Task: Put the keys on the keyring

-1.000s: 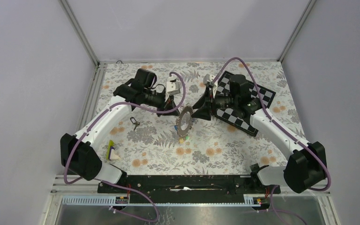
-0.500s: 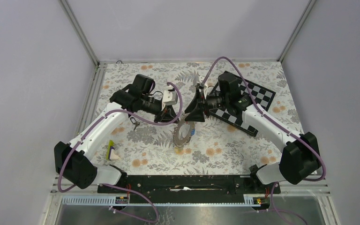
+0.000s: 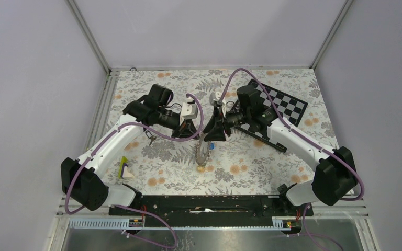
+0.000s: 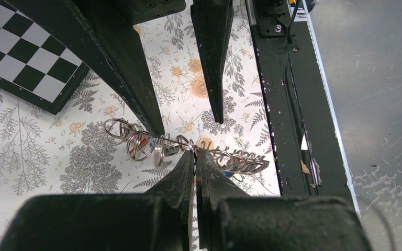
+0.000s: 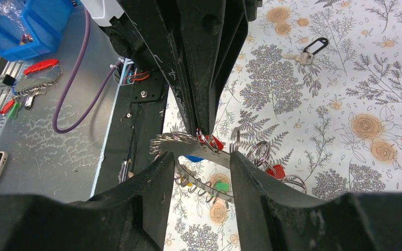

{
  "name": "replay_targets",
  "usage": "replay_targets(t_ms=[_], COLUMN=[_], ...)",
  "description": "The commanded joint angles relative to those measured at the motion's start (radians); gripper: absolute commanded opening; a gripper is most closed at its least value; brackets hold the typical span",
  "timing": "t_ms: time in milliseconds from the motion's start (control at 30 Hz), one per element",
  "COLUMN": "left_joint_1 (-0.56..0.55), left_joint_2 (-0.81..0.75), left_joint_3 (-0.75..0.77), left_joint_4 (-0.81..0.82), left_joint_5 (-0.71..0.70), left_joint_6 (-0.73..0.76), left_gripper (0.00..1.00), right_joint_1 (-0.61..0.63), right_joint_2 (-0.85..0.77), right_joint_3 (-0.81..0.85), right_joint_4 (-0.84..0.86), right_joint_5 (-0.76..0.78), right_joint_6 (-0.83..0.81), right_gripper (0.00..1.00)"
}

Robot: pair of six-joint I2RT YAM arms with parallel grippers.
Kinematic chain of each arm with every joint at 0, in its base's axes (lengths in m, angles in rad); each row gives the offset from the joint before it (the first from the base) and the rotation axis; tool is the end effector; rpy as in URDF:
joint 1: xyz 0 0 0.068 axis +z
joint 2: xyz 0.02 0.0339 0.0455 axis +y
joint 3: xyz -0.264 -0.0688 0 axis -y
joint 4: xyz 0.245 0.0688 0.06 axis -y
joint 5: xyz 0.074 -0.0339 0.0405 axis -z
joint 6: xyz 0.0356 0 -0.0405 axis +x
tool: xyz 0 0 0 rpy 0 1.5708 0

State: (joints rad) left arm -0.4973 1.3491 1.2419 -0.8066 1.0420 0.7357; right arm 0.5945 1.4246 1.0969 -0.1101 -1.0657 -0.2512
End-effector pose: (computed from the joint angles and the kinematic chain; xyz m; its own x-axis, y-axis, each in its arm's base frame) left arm 0.2210 -0.1549 0.3317 -0.0434 0.4088 -0.9116 0.9890 -0.1113 -0.0970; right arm 0.2439 0.2025 0.3140 -0.1096 -0.2193 -0.9695 -0.9858 -0.1007 0.1342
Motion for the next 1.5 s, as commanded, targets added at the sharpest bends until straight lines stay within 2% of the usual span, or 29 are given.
replay_targets(t_ms=[0, 600, 767, 833, 1067, 1333, 1467], left_joint_1=[-0.007, -0.009, -0.009, -0.008, 0.004, 0.052, 0.065], left_joint_2=[-0.036, -0.024, -0.022, -0.021, -0.028, -0.039, -0.039], left_joint_3=[-0.008, -0.007, -0.009, -0.010, -0.010, 0.002, 0.000], left_joint_4=[0.046, 0.046, 0.046, 0.046, 0.047, 0.018, 0.003], left_joint_5=[0.088, 0.101, 0.104, 0.103, 0.079, 0.076, 0.067], left_joint_6=[0.036, 0.043, 0.040, 0.038, 0.039, 0.075, 0.113], left_gripper=[0.00, 0.00, 0.00, 0.00, 0.00, 0.40, 0.50], right_joint_1=[0.022, 0.058, 0.064, 0.065, 0.064, 0.058, 0.045], right_joint_2=[0.017, 0.006, 0.008, 0.007, -0.020, -0.050, -0.061], right_joint_3=[0.057, 0.020, 0.020, 0.016, 0.015, 0.011, 0.010], right_joint_4=[-0.007, -0.007, -0.006, -0.007, -0.016, -0.022, -0.022], right_joint_5=[0.004, 0.034, 0.047, 0.052, 0.098, 0.070, 0.045], right_joint_6=[-0.033, -0.071, -0.075, -0.077, -0.067, -0.056, -0.050], right_gripper=[0.50, 0.33, 0.14, 0.01, 0.00, 0.00, 0.00])
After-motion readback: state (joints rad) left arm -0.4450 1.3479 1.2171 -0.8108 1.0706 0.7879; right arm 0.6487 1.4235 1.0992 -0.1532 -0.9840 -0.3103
